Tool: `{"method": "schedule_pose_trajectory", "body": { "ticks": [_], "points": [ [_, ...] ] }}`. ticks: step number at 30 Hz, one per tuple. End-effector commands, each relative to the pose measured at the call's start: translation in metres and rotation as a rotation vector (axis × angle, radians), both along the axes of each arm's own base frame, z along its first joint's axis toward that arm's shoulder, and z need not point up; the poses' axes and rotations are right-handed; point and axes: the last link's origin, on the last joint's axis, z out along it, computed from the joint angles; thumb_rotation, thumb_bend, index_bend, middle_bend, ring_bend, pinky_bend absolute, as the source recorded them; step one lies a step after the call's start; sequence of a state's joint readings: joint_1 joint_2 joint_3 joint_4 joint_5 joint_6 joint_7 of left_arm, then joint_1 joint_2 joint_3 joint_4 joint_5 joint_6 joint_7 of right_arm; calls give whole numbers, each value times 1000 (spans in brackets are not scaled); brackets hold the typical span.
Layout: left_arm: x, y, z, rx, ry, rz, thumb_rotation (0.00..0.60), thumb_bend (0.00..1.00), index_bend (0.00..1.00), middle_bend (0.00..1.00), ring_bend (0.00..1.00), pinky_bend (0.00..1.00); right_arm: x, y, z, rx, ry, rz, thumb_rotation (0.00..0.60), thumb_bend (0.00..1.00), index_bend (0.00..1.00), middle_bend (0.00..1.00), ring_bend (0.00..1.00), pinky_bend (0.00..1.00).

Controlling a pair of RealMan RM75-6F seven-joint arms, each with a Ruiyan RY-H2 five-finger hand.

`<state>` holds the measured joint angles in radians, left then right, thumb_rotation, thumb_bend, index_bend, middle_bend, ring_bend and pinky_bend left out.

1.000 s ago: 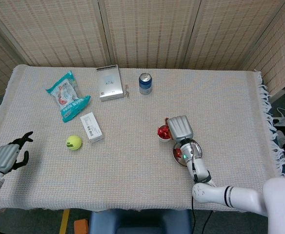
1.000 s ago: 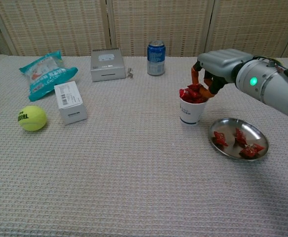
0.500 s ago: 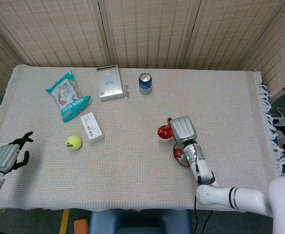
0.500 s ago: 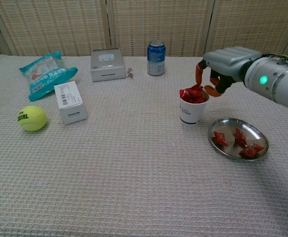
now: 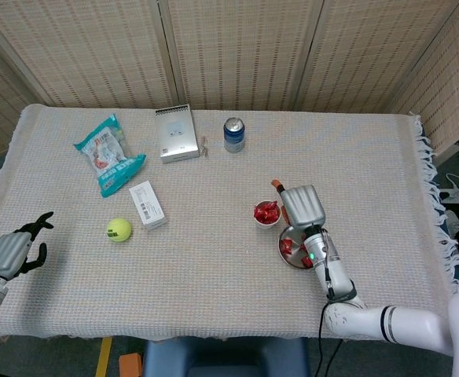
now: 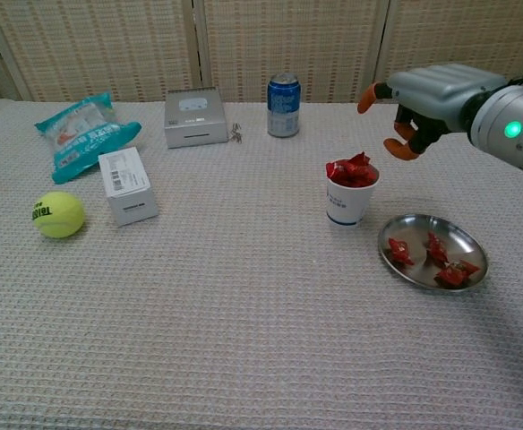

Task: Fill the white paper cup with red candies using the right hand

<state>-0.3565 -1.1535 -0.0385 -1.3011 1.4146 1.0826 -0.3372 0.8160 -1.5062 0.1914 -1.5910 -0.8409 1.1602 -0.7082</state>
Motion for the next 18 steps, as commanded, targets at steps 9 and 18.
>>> {"method": "schedule_pose_trajectory", "body": {
  "ticks": [9,18],
  "points": [
    [8,-11,9,48,-11,-57,600,477,0,203,190,322,-99,109,61,-217,46,20,600,268,85,181,149,420],
    [17,-26,10,102,19,-140,600,457,0,65,42,204,-177,172,80,-250,112,-155,600,267,0,32,28,209]
  ]
}}
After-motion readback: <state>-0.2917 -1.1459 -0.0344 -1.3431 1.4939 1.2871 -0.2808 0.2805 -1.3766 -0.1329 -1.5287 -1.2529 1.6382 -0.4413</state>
